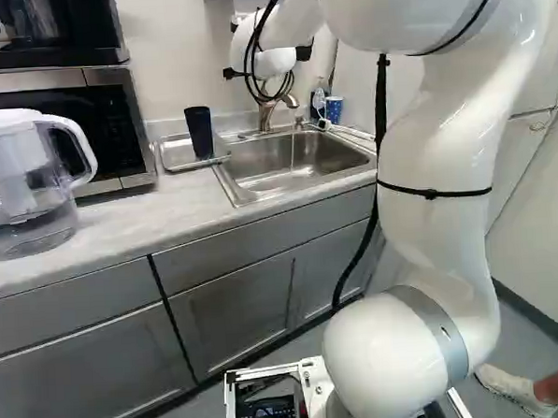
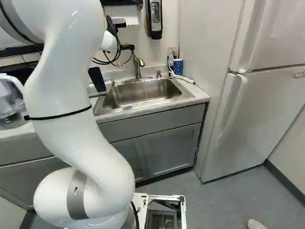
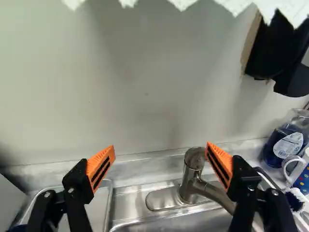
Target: Rinse the cup and place it in the tray
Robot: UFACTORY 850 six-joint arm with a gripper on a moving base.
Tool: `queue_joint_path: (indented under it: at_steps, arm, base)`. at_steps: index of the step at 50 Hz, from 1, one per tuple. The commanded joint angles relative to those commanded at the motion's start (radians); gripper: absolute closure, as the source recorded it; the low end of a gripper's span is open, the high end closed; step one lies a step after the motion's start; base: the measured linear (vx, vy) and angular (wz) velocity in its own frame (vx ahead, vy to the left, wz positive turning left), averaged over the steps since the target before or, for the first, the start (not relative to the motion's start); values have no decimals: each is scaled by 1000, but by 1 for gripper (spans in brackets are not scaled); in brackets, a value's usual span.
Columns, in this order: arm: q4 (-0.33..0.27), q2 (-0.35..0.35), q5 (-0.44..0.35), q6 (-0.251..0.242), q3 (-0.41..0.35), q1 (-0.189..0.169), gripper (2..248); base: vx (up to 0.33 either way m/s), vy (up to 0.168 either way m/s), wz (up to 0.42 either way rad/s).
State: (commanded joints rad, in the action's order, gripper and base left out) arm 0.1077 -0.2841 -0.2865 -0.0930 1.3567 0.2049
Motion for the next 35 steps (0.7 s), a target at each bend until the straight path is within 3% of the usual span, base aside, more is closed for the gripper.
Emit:
queue_joint_path:
  at_steps: [21,35]
  arm:
    - [0,35,25,0,-40,2,3]
    - [0,101,55,0,-112,0,3]
  base:
    - [0,0,0]
    - [0,0,0]
